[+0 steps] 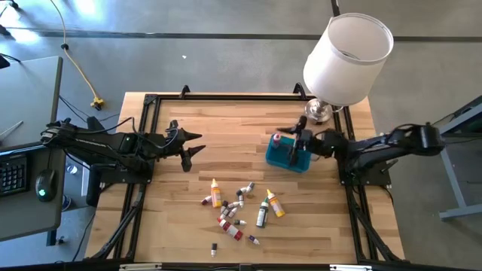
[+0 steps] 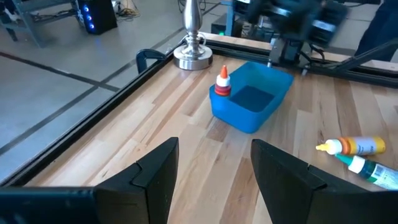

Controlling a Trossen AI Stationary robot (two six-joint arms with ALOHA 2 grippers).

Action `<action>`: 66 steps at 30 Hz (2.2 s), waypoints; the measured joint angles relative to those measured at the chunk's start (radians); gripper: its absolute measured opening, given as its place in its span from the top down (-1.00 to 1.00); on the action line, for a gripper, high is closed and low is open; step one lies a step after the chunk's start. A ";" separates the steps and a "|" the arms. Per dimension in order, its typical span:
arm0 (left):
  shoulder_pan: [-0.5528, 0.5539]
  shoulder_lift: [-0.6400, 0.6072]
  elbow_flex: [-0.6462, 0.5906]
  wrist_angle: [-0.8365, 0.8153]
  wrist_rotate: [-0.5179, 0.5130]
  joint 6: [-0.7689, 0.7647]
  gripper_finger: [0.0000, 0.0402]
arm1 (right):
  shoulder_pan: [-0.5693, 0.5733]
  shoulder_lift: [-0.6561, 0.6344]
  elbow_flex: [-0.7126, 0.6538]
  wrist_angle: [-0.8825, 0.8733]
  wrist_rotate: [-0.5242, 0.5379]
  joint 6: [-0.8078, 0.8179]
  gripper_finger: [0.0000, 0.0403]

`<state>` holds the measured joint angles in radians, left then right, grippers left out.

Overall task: Pick & Place food coloring
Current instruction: Put the right large yellow food coloring bottle into the blue bin

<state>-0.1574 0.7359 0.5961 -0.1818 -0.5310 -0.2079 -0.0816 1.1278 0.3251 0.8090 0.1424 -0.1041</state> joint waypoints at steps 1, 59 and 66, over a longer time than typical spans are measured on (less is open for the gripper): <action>0.000 0.000 0.000 0.000 -0.006 -0.007 0.02 | 0.039 -0.015 0.063 -0.170 0.029 0.011 -0.04; 0.000 0.000 0.000 -0.008 0.046 -0.074 0.02 | 0.338 0.705 0.884 -1.514 -0.218 1.159 0.96; 0.000 0.000 0.000 -0.009 0.045 -0.074 0.02 | 0.338 0.638 0.884 -1.518 -0.181 1.025 0.69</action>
<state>-0.1573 0.7358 0.5961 -0.1905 -0.4858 -0.2817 0.2565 1.7657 1.2091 -0.7087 -0.0383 0.9208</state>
